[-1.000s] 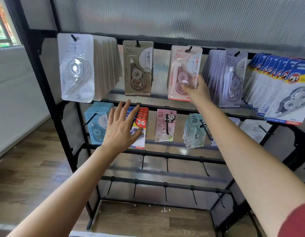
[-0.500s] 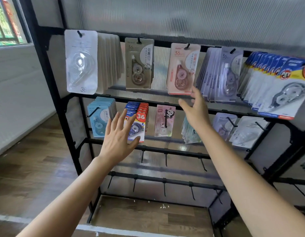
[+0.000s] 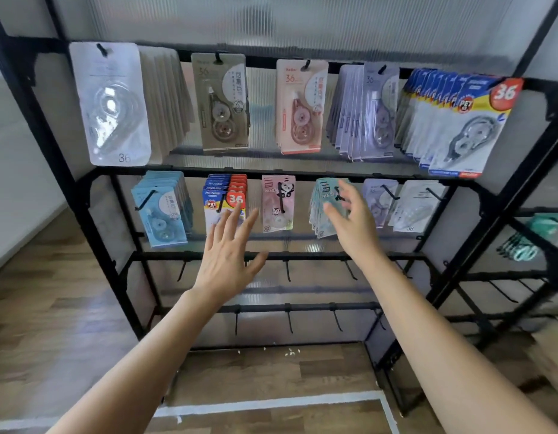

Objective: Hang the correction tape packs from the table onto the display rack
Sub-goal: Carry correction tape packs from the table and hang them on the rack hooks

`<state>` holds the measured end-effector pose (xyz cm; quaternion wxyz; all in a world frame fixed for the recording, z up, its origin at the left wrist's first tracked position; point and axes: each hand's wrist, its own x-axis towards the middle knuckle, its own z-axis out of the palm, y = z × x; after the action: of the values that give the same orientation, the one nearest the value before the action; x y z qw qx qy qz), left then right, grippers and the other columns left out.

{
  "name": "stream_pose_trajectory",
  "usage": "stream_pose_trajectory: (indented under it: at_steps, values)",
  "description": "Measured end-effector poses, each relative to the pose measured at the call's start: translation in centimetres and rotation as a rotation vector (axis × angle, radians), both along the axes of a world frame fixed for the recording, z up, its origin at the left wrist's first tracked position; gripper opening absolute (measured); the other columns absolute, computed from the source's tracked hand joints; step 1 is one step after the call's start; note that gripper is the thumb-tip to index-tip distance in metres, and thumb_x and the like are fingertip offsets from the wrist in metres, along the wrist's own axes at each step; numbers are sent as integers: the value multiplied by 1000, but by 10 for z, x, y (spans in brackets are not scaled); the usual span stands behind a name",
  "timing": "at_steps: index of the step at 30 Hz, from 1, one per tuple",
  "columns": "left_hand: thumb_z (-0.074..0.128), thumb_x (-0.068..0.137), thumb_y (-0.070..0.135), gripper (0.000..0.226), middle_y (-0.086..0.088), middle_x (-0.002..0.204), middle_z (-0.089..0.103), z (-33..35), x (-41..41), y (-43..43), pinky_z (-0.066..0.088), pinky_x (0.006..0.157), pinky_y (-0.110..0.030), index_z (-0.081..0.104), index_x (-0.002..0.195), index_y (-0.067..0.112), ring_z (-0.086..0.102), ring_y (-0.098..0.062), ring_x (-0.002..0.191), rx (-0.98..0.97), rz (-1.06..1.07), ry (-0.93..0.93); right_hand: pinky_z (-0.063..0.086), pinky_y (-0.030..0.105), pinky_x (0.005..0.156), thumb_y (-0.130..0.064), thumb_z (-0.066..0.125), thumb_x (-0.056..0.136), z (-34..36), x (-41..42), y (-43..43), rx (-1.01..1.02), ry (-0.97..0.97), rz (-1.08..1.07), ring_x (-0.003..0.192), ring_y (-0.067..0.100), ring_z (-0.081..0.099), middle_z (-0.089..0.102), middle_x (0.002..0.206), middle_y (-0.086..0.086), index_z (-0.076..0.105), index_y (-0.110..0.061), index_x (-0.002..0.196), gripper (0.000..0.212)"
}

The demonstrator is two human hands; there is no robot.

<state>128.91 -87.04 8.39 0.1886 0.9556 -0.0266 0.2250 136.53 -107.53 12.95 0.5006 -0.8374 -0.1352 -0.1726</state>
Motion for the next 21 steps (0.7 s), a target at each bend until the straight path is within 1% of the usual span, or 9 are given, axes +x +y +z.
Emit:
stream_pose_trajectory:
  at_steps: [2, 6, 9, 11, 12, 14, 18, 20, 21]
  values:
    - [54, 92, 41, 73, -3, 161, 4, 5, 5, -9, 3, 117, -38, 13, 152, 29, 2, -21, 147, -23, -26, -12, 33, 16, 92, -17, 56, 94, 2, 6, -11, 25, 0, -26, 121, 17, 46, 47, 137, 5, 41, -12, 139, 48]
    - [55, 92, 37, 73, -1, 161, 5, 19, 27, -34, 6, 117, -39, 14, 152, 27, 4, -22, 147, -74, -91, -60, 33, 23, 99, -19, 58, 94, 12, 29, -35, 42, -67, -88, 124, 21, 45, 44, 139, 9, 40, -11, 140, 50]
    - [57, 92, 34, 74, -1, 160, 7, 31, 53, -58, 5, 117, -35, 14, 151, 23, 5, -20, 147, -100, -123, -91, 28, 13, 93, -19, 60, 92, 19, 51, -52, 45, -133, -97, 124, 18, 43, 43, 140, 7, 39, -11, 140, 53]
    - [57, 92, 33, 74, -3, 160, 9, 39, 73, -77, 7, 119, -38, 14, 151, 21, 7, -22, 147, -115, -134, -93, 25, 6, 92, -20, 62, 91, 24, 68, -63, 41, -175, -92, 125, 15, 40, 42, 140, 9, 38, -10, 141, 56]
    - [57, 93, 33, 74, -4, 160, 9, 44, 83, -87, 9, 119, -39, 14, 151, 20, 8, -22, 147, -134, -142, -90, 26, 6, 94, -20, 63, 90, 26, 77, -67, 45, -194, -87, 126, 14, 39, 41, 141, 9, 36, -9, 141, 58]
    - [56, 93, 35, 75, -4, 160, 10, 56, 103, -107, 9, 118, -39, 11, 152, 19, 9, -22, 147, -201, -170, -97, 27, 12, 100, -22, 64, 90, 31, 95, -74, 60, -205, -54, 133, 17, 35, 36, 145, 10, 31, -8, 144, 65]
    - [49, 97, 39, 74, -2, 161, 7, 85, 144, -139, 9, 117, -31, 4, 153, 20, 7, -15, 147, -365, -207, -125, 19, 16, 106, -31, 67, 86, 48, 130, -77, 148, -112, 64, 141, 16, 23, 25, 155, 5, 20, -12, 149, 81]
    - [46, 99, 35, 71, -3, 161, 6, 98, 162, -152, 7, 113, -22, 3, 153, 16, 6, -13, 146, -499, -218, -119, 22, 18, 108, -32, 71, 83, 54, 144, -76, 196, -71, 130, 140, 15, 28, 28, 152, 6, 21, -12, 148, 85]
    - [45, 100, 30, 69, -5, 160, 7, 103, 170, -157, 7, 111, -17, 3, 152, 13, 7, -13, 146, -566, -224, -124, 27, 22, 110, -31, 73, 81, 55, 149, -76, 217, -58, 159, 137, 14, 33, 34, 149, 7, 24, -11, 147, 85]
